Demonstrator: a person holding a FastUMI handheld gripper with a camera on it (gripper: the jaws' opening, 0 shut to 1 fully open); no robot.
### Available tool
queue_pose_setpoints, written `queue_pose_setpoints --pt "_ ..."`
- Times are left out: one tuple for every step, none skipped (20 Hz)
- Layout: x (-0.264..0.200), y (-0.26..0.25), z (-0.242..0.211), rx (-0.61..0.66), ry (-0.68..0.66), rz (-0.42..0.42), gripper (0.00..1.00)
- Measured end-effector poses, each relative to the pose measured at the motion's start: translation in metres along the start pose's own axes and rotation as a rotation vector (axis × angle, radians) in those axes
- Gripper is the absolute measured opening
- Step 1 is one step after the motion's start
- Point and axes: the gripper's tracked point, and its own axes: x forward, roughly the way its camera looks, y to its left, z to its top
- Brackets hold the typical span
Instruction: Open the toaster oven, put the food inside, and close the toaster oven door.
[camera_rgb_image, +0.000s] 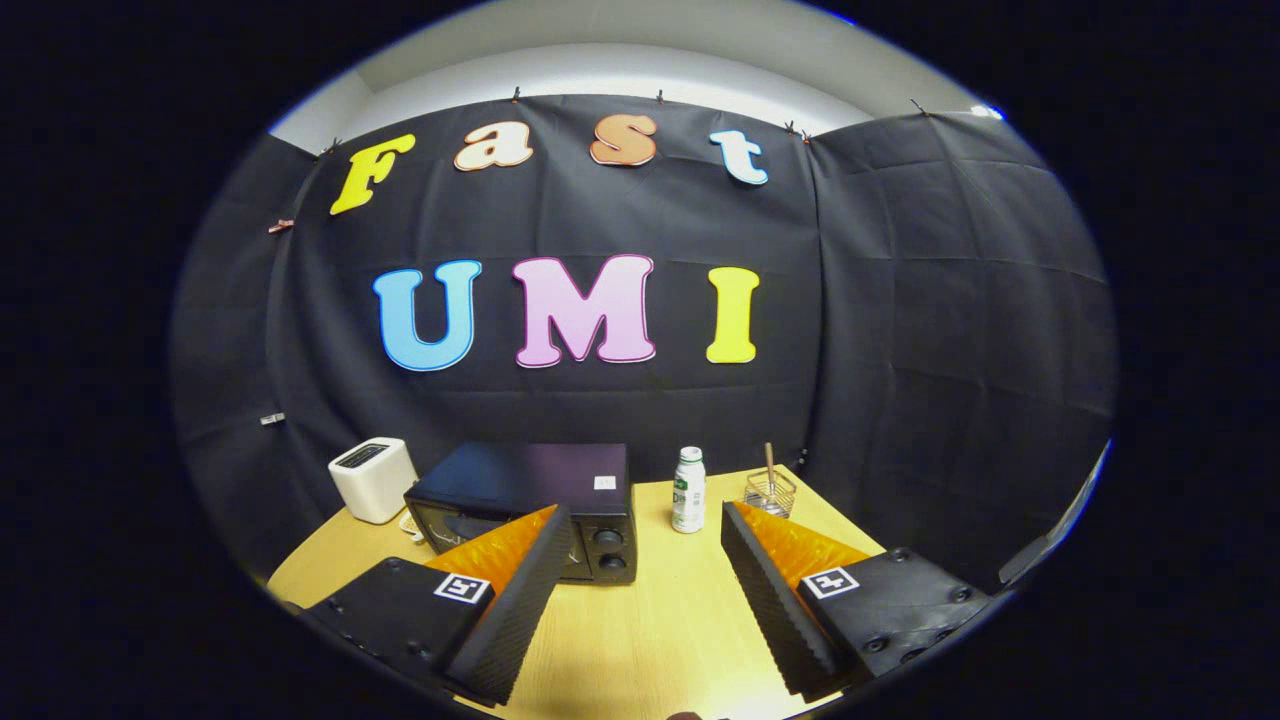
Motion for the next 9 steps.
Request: queue_pose_setpoints --pt "-0.001 -0.002 0.000 0.003 0.000 -0.007 0.97" --pt "-0.003 -0.002 -0.001 0.010 0.004 -0.007 0.97" --pt "-0.003 -0.001 -0.002 0.015 0.007 -0.005 0.97" --pt "-0.004 0.000 -0.001 0.014 0.006 -0.002 0.97" --pt "-0.004 0.002 0.002 0.010 -0.002 0.002 0.97" --pt "-0.003 0.004 0.006 0.007 -0.010 0.009 0.97" --pt "-0.003 0.007 0.009 0.005 -0.018 0.016 0.97" --pt "-0.003 0.009 0.009 0.009 -0.019 0.022 0.97" --pt "-0.002 0.012 0.010 0.017 -0.017 0.029 0.97"
